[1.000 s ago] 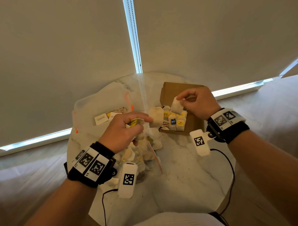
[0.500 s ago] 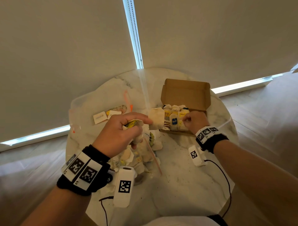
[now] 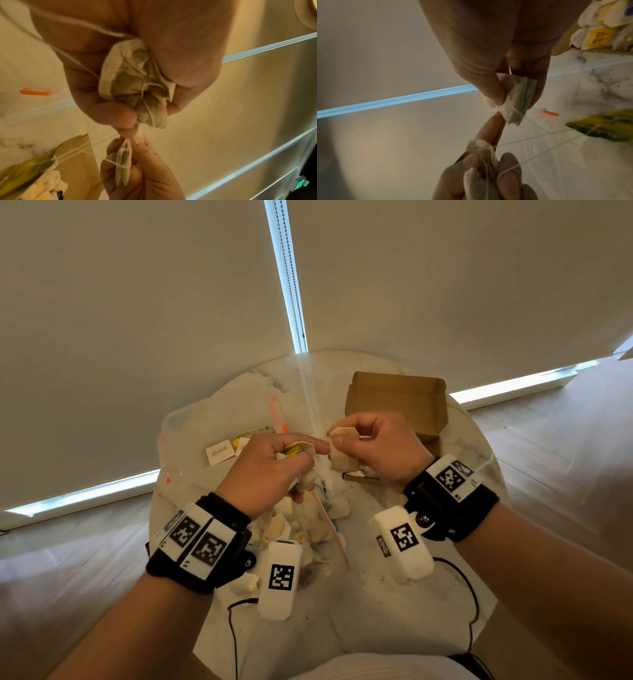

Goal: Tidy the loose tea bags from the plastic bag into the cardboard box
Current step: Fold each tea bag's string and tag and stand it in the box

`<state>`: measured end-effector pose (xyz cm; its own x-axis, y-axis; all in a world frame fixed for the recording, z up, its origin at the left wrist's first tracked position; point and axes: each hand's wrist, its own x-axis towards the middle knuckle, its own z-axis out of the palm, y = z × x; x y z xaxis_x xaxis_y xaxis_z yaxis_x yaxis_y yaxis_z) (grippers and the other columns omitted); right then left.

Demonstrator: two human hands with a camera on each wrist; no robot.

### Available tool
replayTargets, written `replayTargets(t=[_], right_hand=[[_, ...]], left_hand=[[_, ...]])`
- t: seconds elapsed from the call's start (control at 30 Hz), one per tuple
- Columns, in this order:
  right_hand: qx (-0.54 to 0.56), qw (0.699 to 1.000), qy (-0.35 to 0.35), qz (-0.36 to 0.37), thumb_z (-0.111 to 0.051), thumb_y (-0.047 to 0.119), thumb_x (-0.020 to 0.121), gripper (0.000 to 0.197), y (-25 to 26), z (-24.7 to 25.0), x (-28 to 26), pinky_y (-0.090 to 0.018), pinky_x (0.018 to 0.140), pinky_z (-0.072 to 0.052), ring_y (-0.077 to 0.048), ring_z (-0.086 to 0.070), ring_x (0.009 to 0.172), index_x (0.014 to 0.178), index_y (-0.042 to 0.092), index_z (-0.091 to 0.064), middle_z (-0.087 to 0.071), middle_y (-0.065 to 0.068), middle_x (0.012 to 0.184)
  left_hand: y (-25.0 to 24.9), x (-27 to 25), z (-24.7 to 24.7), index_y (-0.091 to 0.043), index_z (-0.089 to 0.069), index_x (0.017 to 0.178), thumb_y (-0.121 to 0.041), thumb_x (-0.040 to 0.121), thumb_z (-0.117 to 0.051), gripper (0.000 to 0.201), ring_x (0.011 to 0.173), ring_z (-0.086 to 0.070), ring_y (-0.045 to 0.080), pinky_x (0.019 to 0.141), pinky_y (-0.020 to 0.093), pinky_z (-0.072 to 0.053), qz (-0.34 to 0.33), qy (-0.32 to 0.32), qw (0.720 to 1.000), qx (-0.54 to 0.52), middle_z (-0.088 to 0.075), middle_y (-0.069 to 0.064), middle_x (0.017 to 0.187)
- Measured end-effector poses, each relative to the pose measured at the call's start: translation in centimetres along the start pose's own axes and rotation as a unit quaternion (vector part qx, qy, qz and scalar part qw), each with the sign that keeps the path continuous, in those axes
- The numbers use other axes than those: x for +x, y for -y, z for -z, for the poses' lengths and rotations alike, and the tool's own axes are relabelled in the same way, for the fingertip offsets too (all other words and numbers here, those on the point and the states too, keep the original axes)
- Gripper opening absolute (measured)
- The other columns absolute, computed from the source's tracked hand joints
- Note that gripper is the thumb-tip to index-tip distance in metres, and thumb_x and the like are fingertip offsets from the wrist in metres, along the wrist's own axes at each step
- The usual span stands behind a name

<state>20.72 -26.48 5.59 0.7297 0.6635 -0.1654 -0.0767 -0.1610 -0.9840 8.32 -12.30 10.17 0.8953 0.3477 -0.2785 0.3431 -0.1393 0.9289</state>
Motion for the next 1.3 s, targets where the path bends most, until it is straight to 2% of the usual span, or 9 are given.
replayTargets(t=[0.13,0.27,0.33,0.43,0.57,0.83,1.0,1.13,1.3], right_hand=[[0.193,0.977,-0.013,-0.092,-0.059,-0.002,0.091,0.011,0.7,0.6,-0.6,-0.036,0.065,-0.059,-0.026,-0.067,0.077,0.093,0.004,-0.069,-0.067,-0.014,0.085],[0.320,0.937,-0.005,-0.140,-0.057,0.012,0.086,0.010,1.4,1.2,-1.0,-0.031,0.056,-0.045,-0.021,-0.051,0.061,0.084,0.004,-0.062,-0.053,-0.008,0.069],[0.274,0.952,0.008,-0.136,-0.056,0.022,0.093,0.021,1.4,1.3,-1.1,-0.028,0.048,-0.034,-0.018,-0.038,0.052,0.079,0.007,-0.061,-0.045,-0.004,0.061],[-0.016,1.000,0.018,-0.020,-0.064,0.016,0.091,0.008,1.2,0.8,-1.5,-0.027,0.047,-0.039,-0.012,-0.042,0.049,0.085,0.012,-0.068,-0.051,0.002,0.059],[-0.301,0.942,0.128,0.080,-0.063,0.002,0.080,0.042,0.7,-0.6,-2.0,-0.019,0.064,-0.043,-0.004,-0.050,0.061,0.119,0.017,-0.061,-0.055,0.007,0.068],[-0.200,0.956,0.214,-0.024,-0.041,0.017,0.066,0.047,0.2,-1.3,-2.6,-0.012,0.053,-0.036,0.002,-0.049,0.055,0.099,0.015,-0.075,-0.059,0.019,0.058],[-0.203,0.949,0.243,-0.003,-0.044,0.036,0.061,0.043,0.7,-1.4,-2.9,-0.052,0.083,-0.049,-0.036,-0.057,0.092,0.093,0.032,-0.072,-0.067,0.000,0.093],[-0.260,0.927,0.271,0.017,-0.052,0.032,0.064,0.058,0.5,-1.2,-2.9,-0.043,0.093,-0.049,-0.020,-0.061,0.101,0.120,0.024,-0.064,-0.066,0.003,0.113],[-0.293,0.918,0.264,0.043,-0.072,0.023,0.084,0.037,-0.4,-1.4,-2.8,-0.029,0.078,-0.052,-0.008,-0.062,0.087,0.120,0.022,-0.065,-0.069,0.009,0.097]], left_hand=[[-0.6,-0.8,0.4,-0.004,-0.074,0.097,0.006,0.092,-0.049,0.027,0.055,-0.053,0.023,0.047,0.028,-0.045,-0.005,-0.024,0.999,-0.030,-0.050,0.004,0.051],[-1.5,-1.2,0.8,-0.002,-0.074,0.097,0.006,0.093,-0.050,0.026,0.057,-0.053,0.026,0.047,0.029,-0.045,-0.021,-0.027,0.999,-0.033,-0.050,0.013,0.057],[-2.0,-1.3,0.8,-0.002,-0.074,0.097,0.008,0.091,-0.049,0.028,0.055,-0.053,0.024,0.046,0.028,-0.045,-0.030,-0.021,0.999,-0.031,-0.049,0.019,0.061],[-2.9,-1.5,0.7,-0.004,-0.075,0.097,0.007,0.091,-0.050,0.029,0.052,-0.054,0.020,0.048,0.029,-0.047,-0.048,-0.012,0.998,-0.024,-0.052,0.020,0.062],[-3.4,-1.6,0.6,-0.007,-0.076,0.098,0.005,0.092,-0.051,0.028,0.053,-0.055,0.019,0.050,0.029,-0.048,-0.058,-0.004,0.998,-0.018,-0.055,0.007,0.054],[-3.6,-2.1,0.5,-0.006,-0.077,0.096,0.003,0.093,-0.052,0.026,0.053,-0.055,0.019,0.051,0.029,-0.047,-0.056,-0.014,0.998,-0.002,-0.060,0.004,0.057],[-3.8,-2.1,0.9,-0.005,-0.076,0.097,0.001,0.093,-0.053,0.024,0.050,-0.056,0.015,0.051,0.029,-0.047,-0.056,-0.018,0.998,0.004,-0.061,-0.003,0.054],[-3.9,-2.1,1.1,-0.001,-0.075,0.098,0.001,0.094,-0.053,0.023,0.052,-0.055,0.018,0.049,0.028,-0.047,-0.051,-0.020,0.998,-0.012,-0.058,0.007,0.056],[-3.9,-2.0,1.2,-0.001,-0.074,0.098,0.003,0.093,-0.051,0.024,0.050,-0.053,0.016,0.050,0.030,-0.046,-0.050,-0.014,0.998,-0.030,-0.067,0.019,0.075]])
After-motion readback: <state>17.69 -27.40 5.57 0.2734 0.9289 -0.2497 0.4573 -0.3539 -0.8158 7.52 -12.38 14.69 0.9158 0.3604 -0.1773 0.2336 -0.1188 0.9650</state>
